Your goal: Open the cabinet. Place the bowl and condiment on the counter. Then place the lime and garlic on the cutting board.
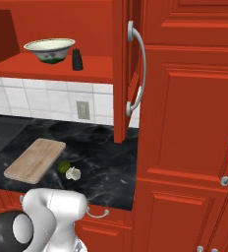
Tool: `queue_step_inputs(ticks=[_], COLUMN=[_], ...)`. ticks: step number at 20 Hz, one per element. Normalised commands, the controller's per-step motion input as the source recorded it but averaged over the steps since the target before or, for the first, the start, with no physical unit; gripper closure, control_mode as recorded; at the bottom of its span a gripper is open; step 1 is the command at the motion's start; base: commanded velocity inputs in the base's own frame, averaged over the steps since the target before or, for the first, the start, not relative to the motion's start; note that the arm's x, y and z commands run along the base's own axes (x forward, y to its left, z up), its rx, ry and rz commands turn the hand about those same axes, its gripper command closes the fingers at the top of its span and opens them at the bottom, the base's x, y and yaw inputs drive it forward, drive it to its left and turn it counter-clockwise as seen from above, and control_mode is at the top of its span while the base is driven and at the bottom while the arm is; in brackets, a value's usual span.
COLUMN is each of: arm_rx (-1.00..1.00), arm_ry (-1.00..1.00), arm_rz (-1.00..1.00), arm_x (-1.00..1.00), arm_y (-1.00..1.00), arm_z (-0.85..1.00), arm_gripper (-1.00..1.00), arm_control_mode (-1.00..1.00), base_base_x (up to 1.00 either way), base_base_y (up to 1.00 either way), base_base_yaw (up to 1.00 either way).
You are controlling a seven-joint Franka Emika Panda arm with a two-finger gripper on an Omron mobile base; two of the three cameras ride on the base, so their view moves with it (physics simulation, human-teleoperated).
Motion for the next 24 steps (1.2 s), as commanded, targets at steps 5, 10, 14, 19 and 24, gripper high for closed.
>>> queue_step_inputs(ticks=[5,10,14,19,24], arm_rx=[0.13,0.24,0.33,0.34,0.31], arm_ry=[-0.09,-0.02,0.03,0.09,0.16], arm_rz=[0.22,0.04,0.0,0.0,-0.03], arm_x=[-1.0,-0.75,0.47,0.91,0.58], arm_y=[-0.64,-0.99,-0.72,-0.35,-0.09], arm_z=[0.0,0.15,0.06,0.09,0.03], arm_gripper=[-1.0,-1.0,-1.0,-1.0,-1.0], arm_control_mode=[-1.0,-1.0,-1.0,-1.0,-1.0], base_base_x=[0.0,0.0,0.0,0.0,0.0], base_base_y=[0.0,0.0,0.0,0.0,0.0], base_base_yaw=[0.0,0.0,0.0,0.0,0.0])
